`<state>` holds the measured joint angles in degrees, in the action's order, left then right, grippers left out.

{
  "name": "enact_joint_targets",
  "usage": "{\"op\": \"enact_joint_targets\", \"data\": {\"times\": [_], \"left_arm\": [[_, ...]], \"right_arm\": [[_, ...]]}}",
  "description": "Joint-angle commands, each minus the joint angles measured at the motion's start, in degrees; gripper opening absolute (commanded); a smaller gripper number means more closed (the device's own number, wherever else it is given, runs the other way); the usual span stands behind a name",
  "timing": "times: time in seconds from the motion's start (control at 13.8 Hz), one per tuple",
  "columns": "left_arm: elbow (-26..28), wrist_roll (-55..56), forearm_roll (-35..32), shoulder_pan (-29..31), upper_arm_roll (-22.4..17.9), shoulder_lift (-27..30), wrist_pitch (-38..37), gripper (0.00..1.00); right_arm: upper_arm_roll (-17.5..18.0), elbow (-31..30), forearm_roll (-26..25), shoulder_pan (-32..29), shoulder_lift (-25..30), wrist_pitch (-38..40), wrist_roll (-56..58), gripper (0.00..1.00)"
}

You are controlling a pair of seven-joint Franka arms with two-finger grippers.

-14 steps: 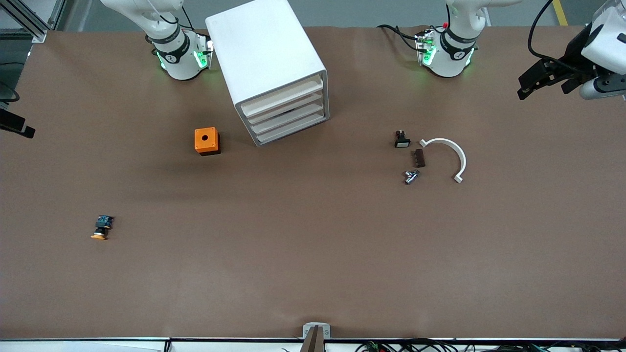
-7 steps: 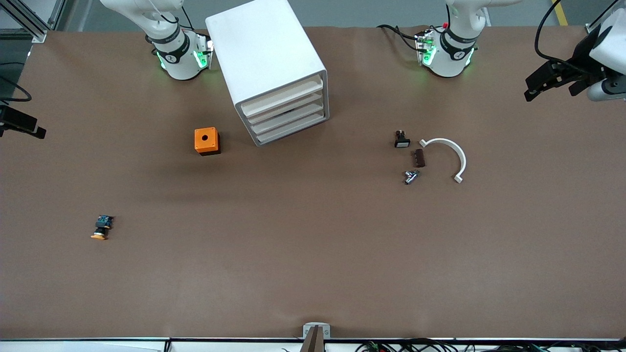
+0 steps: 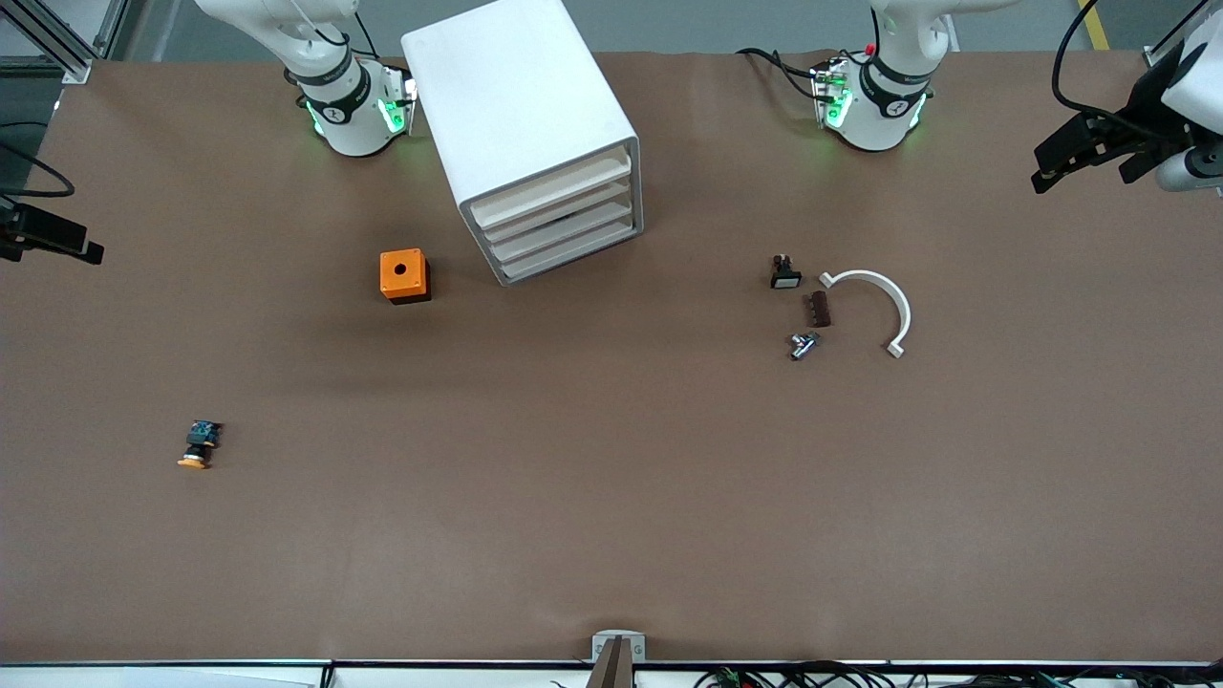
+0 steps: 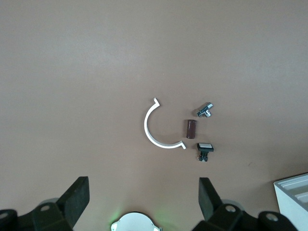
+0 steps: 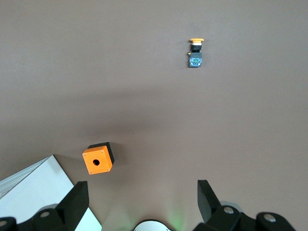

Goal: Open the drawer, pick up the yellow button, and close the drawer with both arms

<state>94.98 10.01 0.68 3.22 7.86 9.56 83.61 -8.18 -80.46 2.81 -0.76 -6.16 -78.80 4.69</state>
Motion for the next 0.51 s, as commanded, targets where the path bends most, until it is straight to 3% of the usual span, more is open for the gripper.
{"op": "enact_joint_targets", "data": {"times": [0.0,0.43], "left_arm": [[0.73,-1.3,-1.21,0.39,0.4,1.17,-0.12,1.0],[0.73,-1.22,-1.21,0.3,0.49,1.17,0.23,1.0]], "right_arm": [[0.01,0.13,-0.26,1.1,0.8,0.14,-0.64,1.0],[-0.16,-1.63,-0.87,3.74,4.48,0.23,-0.56,1.0]]}}
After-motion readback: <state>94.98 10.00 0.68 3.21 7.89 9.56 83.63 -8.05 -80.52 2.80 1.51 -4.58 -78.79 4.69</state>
